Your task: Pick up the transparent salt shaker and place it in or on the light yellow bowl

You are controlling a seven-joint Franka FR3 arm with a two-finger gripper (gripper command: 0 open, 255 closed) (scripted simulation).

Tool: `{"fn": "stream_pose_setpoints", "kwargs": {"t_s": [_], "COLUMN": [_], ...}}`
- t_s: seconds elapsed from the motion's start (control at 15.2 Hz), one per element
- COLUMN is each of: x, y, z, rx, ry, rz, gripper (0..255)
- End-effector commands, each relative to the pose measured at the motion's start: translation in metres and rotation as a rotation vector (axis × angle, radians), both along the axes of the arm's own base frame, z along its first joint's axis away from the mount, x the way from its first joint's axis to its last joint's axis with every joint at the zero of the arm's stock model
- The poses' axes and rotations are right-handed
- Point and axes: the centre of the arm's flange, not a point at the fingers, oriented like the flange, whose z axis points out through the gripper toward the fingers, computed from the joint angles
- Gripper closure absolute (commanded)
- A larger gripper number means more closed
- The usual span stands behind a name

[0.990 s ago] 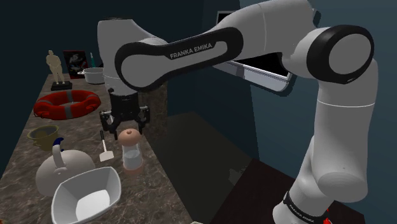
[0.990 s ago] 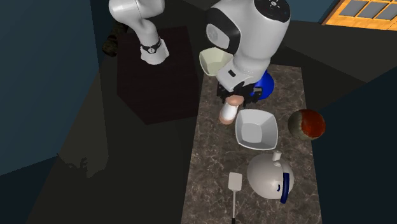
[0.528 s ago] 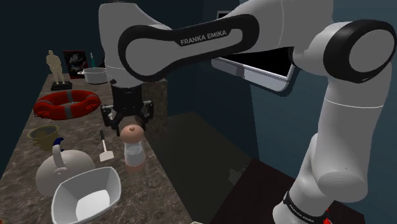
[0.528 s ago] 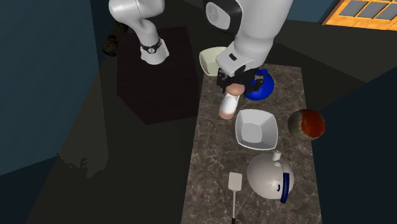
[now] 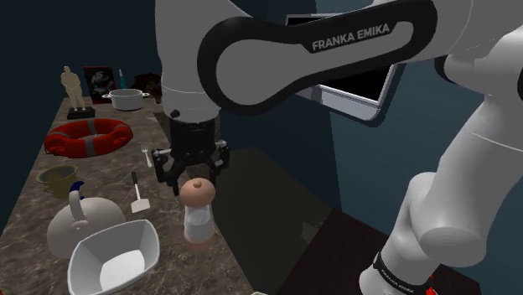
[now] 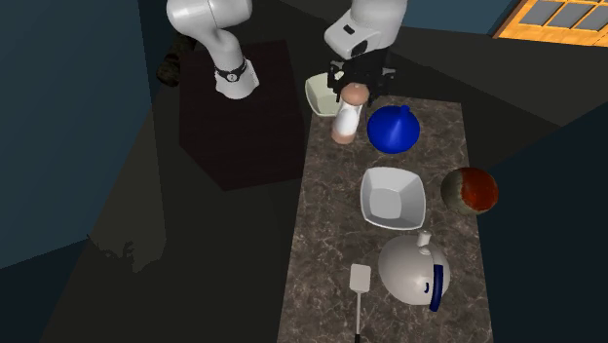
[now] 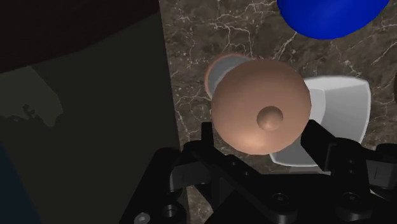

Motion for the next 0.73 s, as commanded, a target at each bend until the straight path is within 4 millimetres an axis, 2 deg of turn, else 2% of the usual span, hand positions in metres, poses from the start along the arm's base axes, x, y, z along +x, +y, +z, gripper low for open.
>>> {"fn": "stream_pose_setpoints", "kwargs": {"t_s": [0.0, 0.66], "x": [-0.027, -0.155], "y": [0.005, 0.020], "z": [0.005, 0.030], "rx": [0.000, 0.000], "ry": [-0.001, -0.001], "rz": [-0.001, -0.001], "gripper": [255, 255]}}
